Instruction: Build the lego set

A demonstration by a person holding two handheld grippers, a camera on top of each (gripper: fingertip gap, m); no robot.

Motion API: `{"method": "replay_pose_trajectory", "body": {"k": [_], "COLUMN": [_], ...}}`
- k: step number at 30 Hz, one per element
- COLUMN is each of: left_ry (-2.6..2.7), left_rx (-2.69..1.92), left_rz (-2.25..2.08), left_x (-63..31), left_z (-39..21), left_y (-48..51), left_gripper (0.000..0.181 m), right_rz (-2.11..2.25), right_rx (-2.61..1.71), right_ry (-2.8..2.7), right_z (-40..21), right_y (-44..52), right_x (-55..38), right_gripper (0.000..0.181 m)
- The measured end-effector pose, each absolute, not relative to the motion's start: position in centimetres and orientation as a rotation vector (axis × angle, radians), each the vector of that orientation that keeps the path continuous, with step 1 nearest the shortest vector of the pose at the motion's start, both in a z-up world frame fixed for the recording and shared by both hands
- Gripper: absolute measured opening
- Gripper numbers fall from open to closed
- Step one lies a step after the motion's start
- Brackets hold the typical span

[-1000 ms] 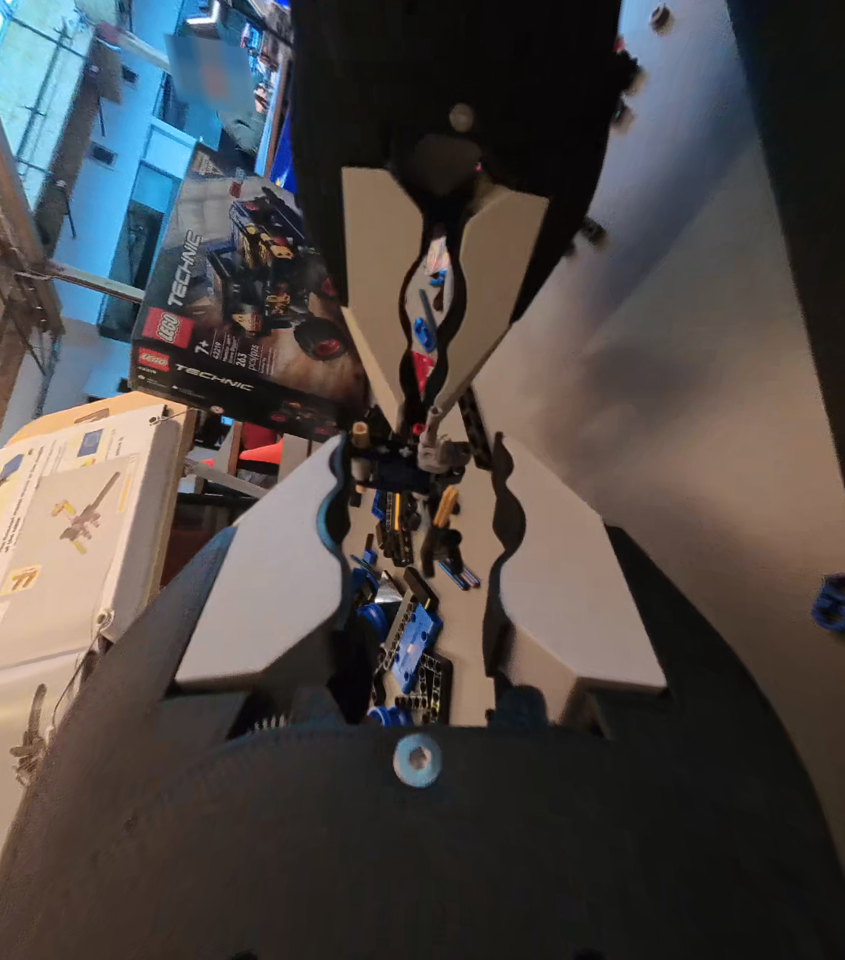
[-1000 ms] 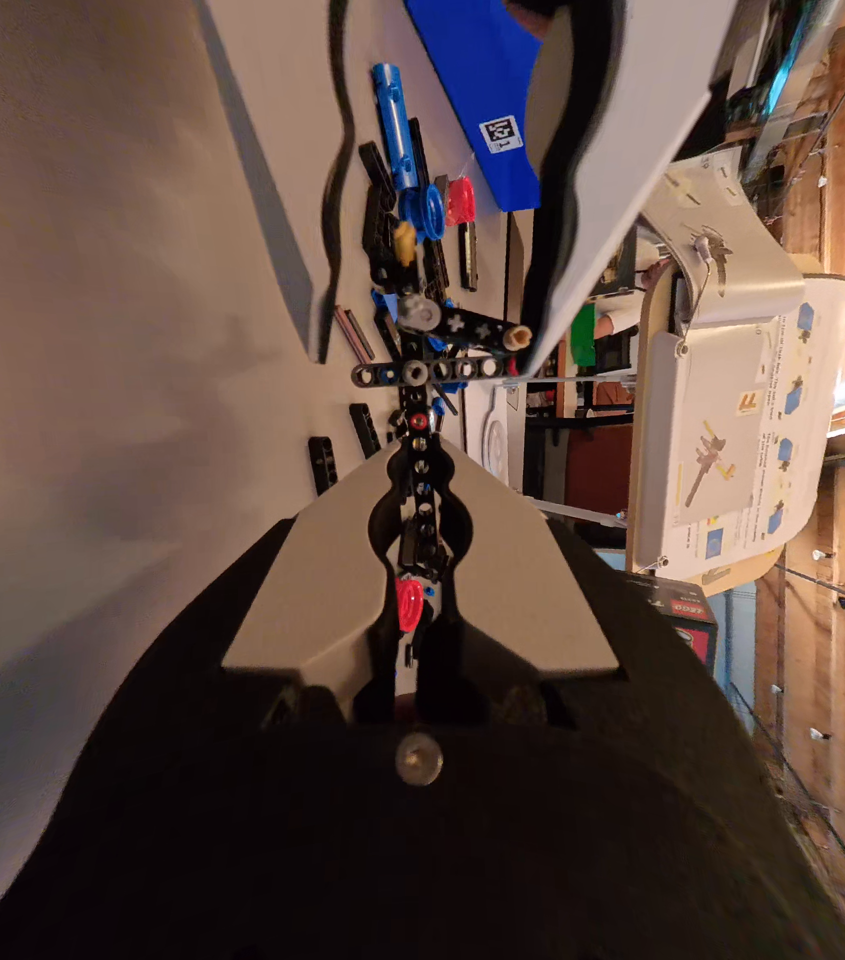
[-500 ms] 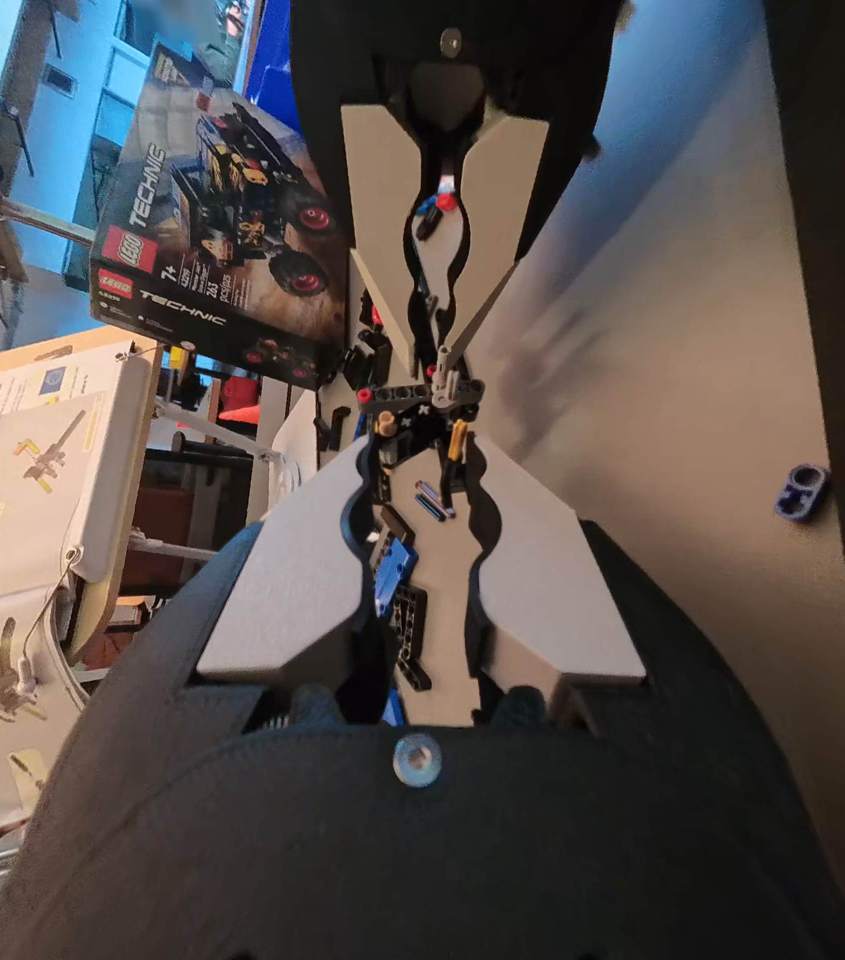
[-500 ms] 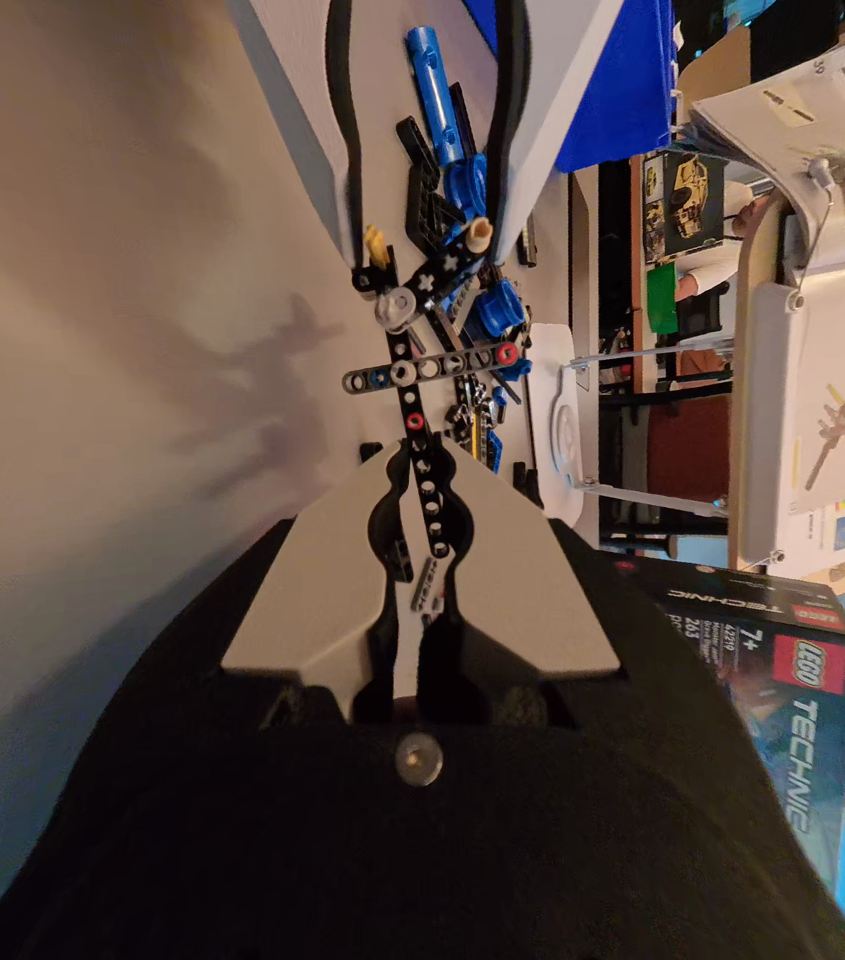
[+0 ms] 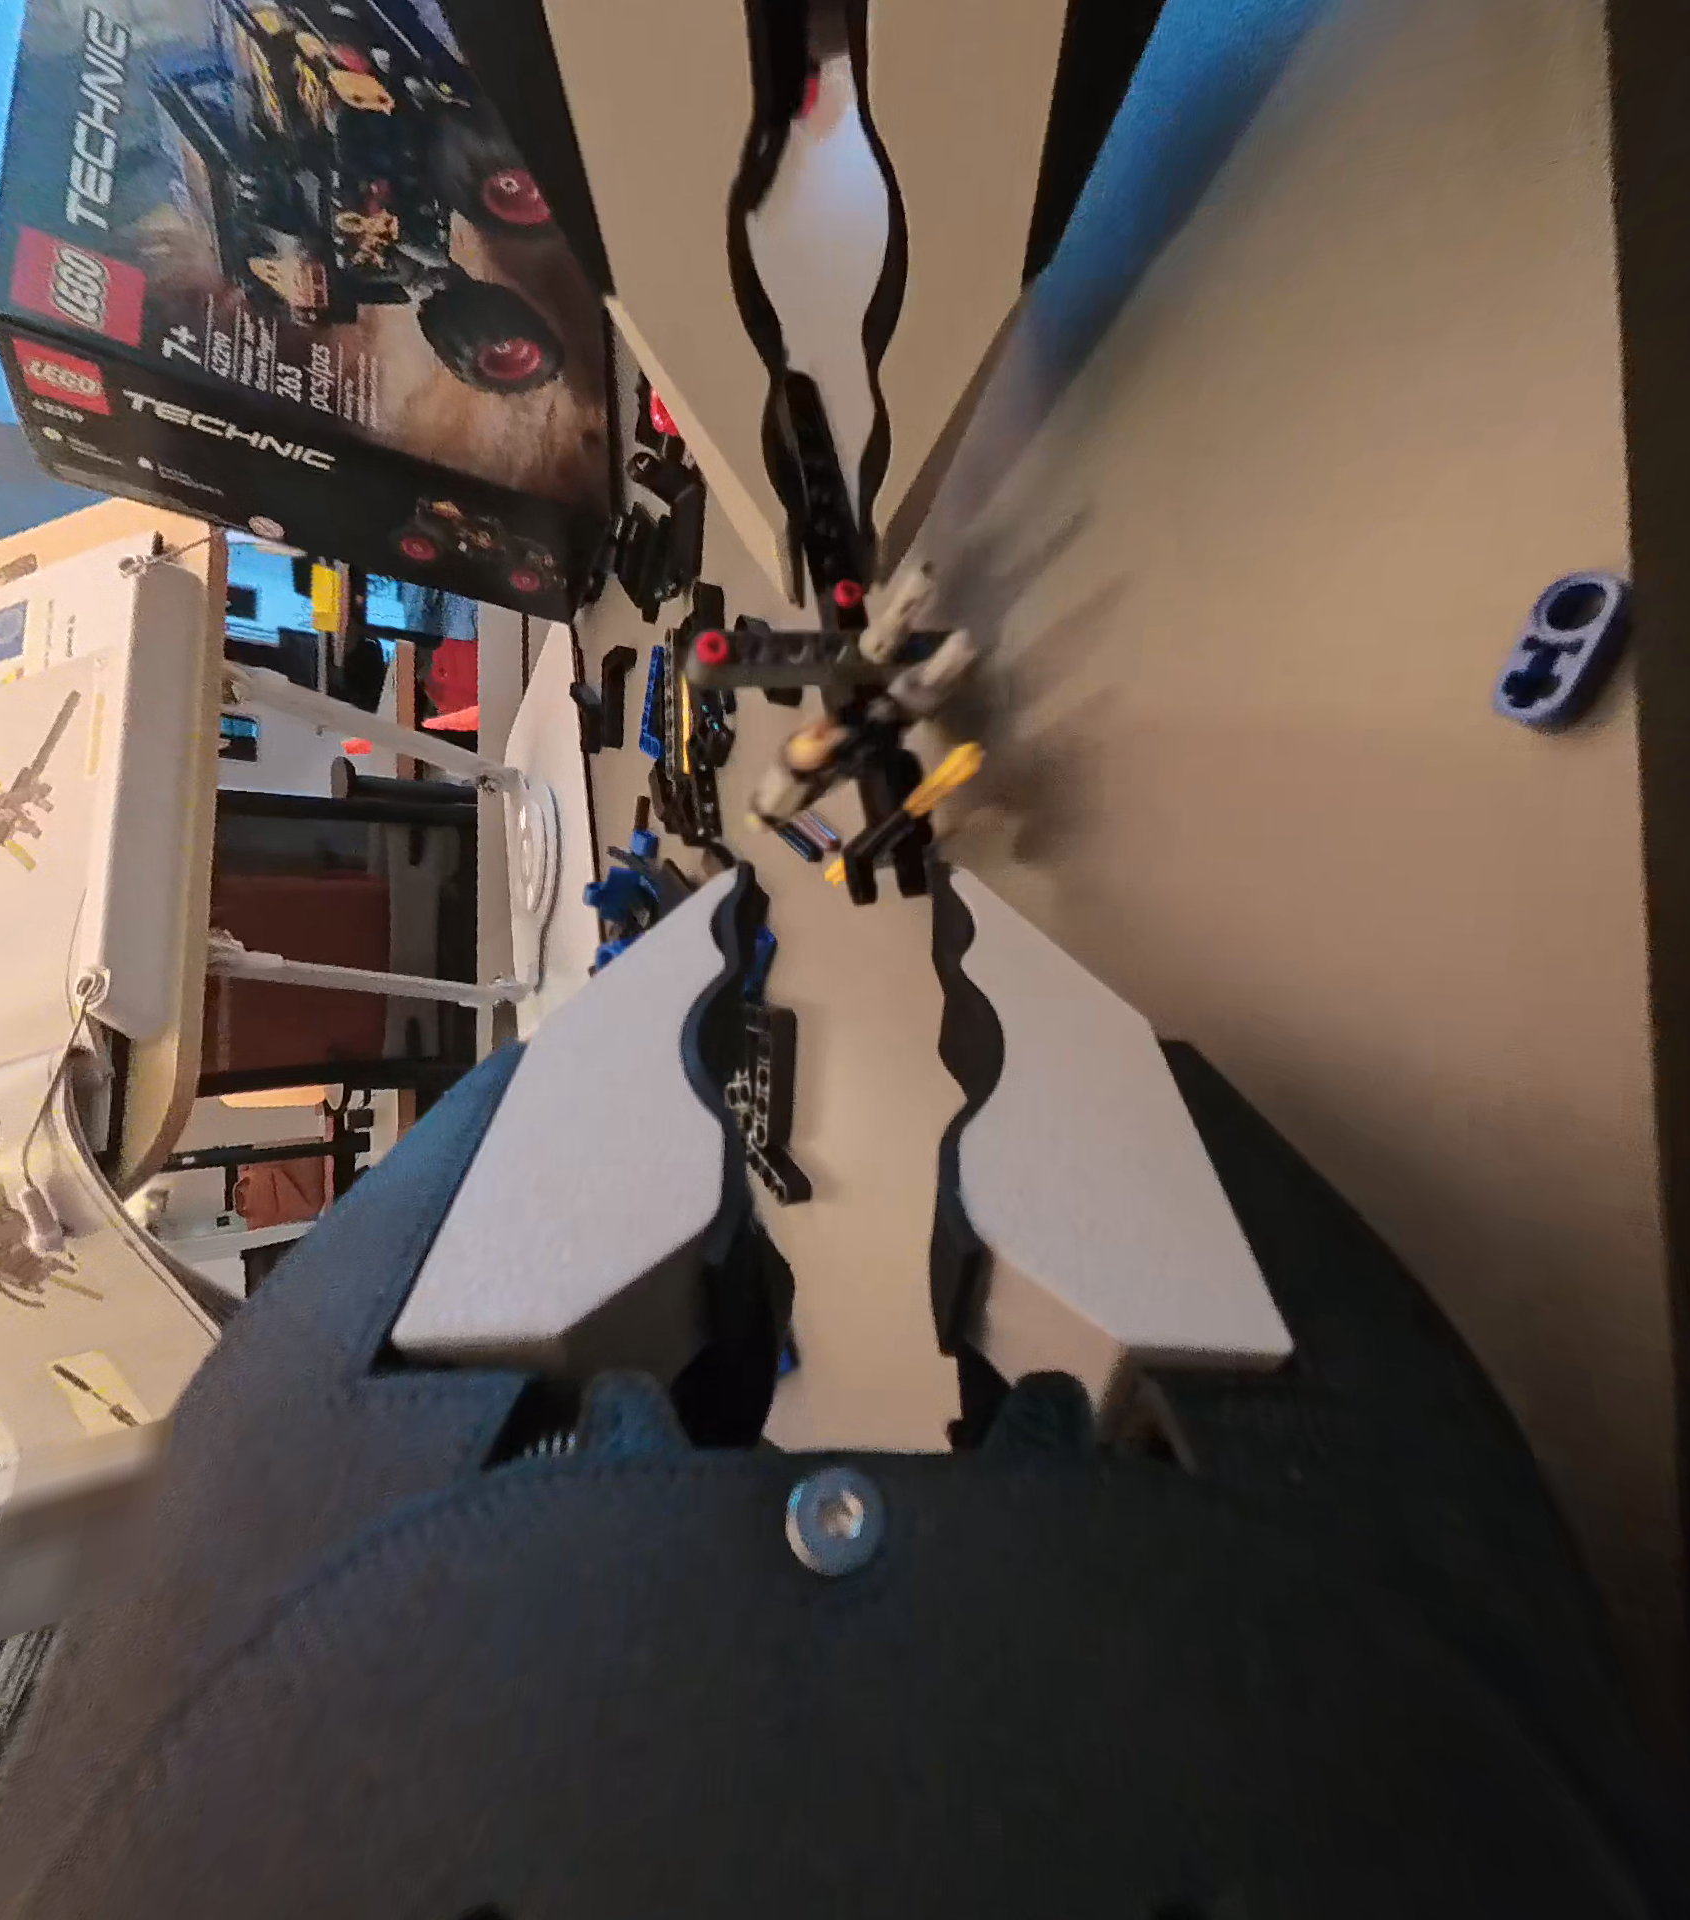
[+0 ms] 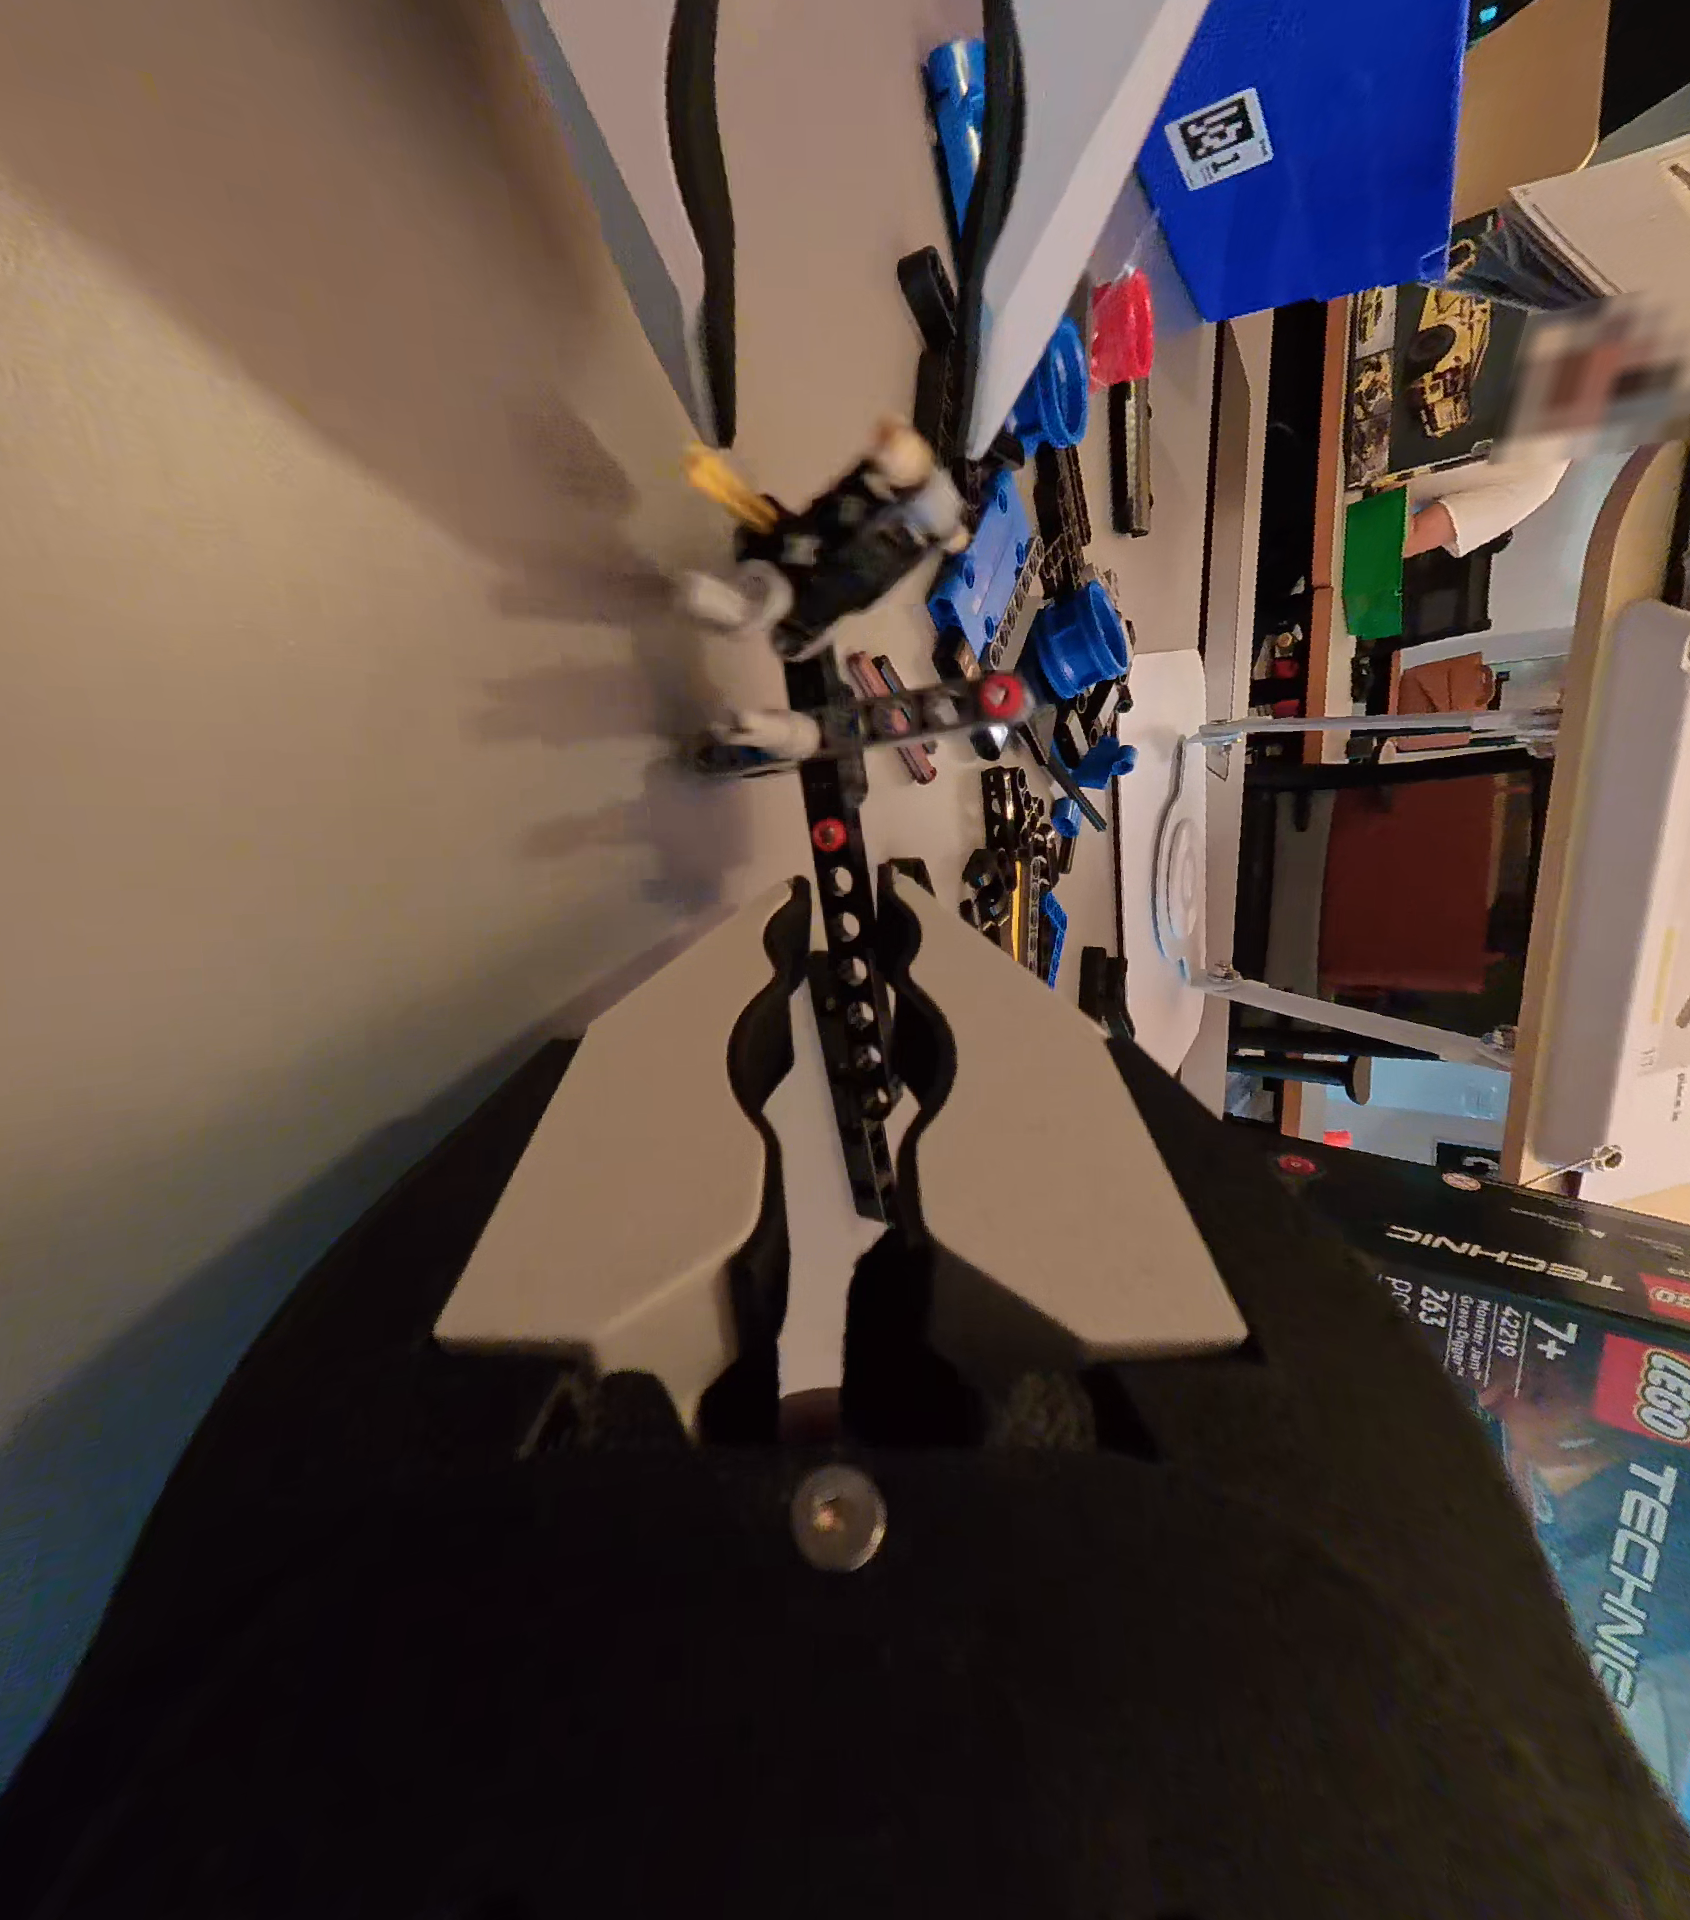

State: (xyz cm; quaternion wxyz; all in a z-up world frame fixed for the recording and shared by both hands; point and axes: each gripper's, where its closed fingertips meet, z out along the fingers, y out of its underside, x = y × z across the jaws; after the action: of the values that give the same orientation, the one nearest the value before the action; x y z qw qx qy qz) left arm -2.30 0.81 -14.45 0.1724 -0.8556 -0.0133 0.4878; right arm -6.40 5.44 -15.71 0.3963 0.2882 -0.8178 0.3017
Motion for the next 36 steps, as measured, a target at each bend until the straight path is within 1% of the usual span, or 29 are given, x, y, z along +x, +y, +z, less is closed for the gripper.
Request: {"method": "replay_pose_trajectory", "body": {"k": [3,7,22,30,33,36], "left_ry": [-0.062,-0.091,-0.218,-0.276,-0.300,-0.394], "left_rx": [-2.430,-2.425,-2.413,-2.354,-2.362,-2.363], "left_rz": [1.364,1.310,1.167,0.992,0.936,0.875], "left_x": [-2.0,-1.9,-1.9,-1.0,-0.6,-0.3], "left_z": [-14.7,-15.0,-15.5,-15.4,-15.6,-15.5], "left_y": [0.5,0.8,0.4,1.3,1.1,0.2], "left_gripper": [0.033,0.034,0.037,0.038,0.040,0.039], "right_rz": [0.767,0.740,0.910,0.920,0.912,0.872], "right_rx": [0.723,0.705,0.614,0.616,0.657,0.684], "right_ry": [-2.073,-2.104,-2.247,-2.294,-2.311,-2.326], "right_z": [-15.5,-16.1,-15.3,-15.8,-16.4,-17.0], "right_y": [5.6,6.2,9.3,8.5,7.6,6.8], "right_x": [-6.3,-6.4,-6.5,-6.0,-5.2,-4.8], "right_gripper": [0.014,0.023,0.027,0.015,0.003,0.001]}}
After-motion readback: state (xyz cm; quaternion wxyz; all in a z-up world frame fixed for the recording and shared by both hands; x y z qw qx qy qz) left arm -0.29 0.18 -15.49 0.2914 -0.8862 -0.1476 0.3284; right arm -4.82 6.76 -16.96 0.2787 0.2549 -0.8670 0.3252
